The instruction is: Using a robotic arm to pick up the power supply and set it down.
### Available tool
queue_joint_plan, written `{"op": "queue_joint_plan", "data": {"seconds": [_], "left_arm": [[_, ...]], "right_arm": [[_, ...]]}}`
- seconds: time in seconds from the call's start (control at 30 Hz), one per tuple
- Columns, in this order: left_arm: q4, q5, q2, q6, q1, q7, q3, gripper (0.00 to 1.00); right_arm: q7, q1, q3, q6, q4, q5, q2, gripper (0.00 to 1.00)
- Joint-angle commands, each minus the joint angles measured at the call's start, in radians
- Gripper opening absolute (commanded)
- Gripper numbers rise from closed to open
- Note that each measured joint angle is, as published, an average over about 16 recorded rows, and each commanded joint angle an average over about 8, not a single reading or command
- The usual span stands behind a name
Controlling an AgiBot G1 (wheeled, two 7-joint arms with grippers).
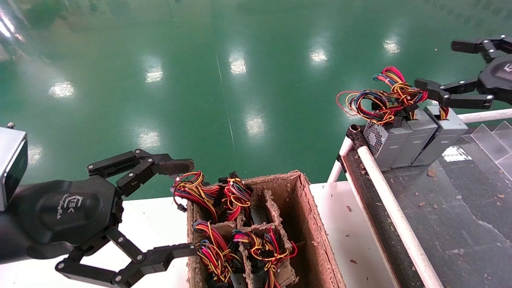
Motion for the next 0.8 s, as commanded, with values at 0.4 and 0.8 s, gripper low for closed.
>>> {"op": "queue_joint_plan", "data": {"seconds": [0.4, 0.8], "left_arm": [[0.000, 0.000, 0.000, 0.000, 0.000, 0.000, 0.000, 1.00], [0.000, 0.000, 0.000, 0.000, 0.000, 0.000, 0.000, 1.00]], "right_arm": [[0.136, -0.189, 0.035, -0.058, 0.272, 0.144, 0.029, 1.00], [0.261, -0.363, 0.068, -0.112, 0.524, 0.276, 0.055, 1.00]]}}
